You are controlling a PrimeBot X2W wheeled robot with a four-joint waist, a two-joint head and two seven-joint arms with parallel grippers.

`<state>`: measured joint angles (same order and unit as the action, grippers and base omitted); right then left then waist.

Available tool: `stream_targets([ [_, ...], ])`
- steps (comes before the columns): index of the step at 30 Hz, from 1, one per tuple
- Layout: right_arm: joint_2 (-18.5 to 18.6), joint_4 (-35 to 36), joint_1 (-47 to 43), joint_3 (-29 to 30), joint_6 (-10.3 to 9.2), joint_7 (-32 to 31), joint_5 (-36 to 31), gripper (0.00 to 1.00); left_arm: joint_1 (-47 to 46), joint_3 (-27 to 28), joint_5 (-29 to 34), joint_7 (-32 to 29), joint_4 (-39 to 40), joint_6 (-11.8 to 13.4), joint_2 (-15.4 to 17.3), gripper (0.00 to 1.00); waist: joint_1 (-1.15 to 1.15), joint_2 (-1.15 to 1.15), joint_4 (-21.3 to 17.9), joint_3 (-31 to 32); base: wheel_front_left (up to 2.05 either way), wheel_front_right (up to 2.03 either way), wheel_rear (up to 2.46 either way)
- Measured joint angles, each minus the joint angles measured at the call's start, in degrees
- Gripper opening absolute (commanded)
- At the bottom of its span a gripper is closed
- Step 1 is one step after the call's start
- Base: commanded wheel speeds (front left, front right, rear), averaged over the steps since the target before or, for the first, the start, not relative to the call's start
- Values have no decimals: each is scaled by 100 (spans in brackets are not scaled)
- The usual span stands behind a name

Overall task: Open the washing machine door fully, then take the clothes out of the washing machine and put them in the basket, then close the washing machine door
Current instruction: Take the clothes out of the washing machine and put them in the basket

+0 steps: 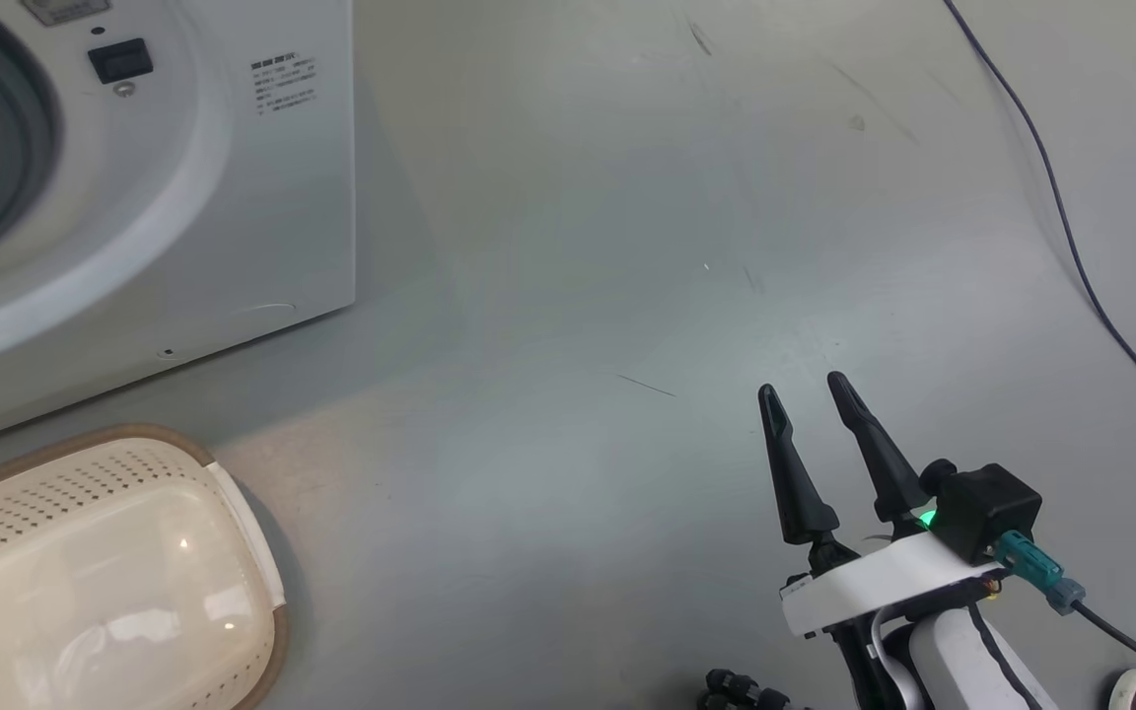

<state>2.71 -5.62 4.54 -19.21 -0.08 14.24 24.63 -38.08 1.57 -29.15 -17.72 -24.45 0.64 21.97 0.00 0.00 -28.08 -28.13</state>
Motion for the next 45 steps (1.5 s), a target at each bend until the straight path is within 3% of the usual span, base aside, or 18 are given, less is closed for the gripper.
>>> stream_targets([
  [8, -21, -16, 12, -41, 3, 19, 8, 100, -361, 73, 36, -347, -545, 212, 116, 100, 0, 0, -208, -68, 0, 0, 0],
  [31, -46, 70, 27, -143, 60, 19, 33, 100, -1225, 13, 148, -1101, -1493, 466, 297, 100, 0, 0, -460, -256, 0, 0, 0],
  [45, -49, 226, 71, -151, 41, 19, 131, 100, -1452, 32, 363, -909, -1764, 488, 467, 100, 0, 0, -448, -455, 0, 0, 0],
])
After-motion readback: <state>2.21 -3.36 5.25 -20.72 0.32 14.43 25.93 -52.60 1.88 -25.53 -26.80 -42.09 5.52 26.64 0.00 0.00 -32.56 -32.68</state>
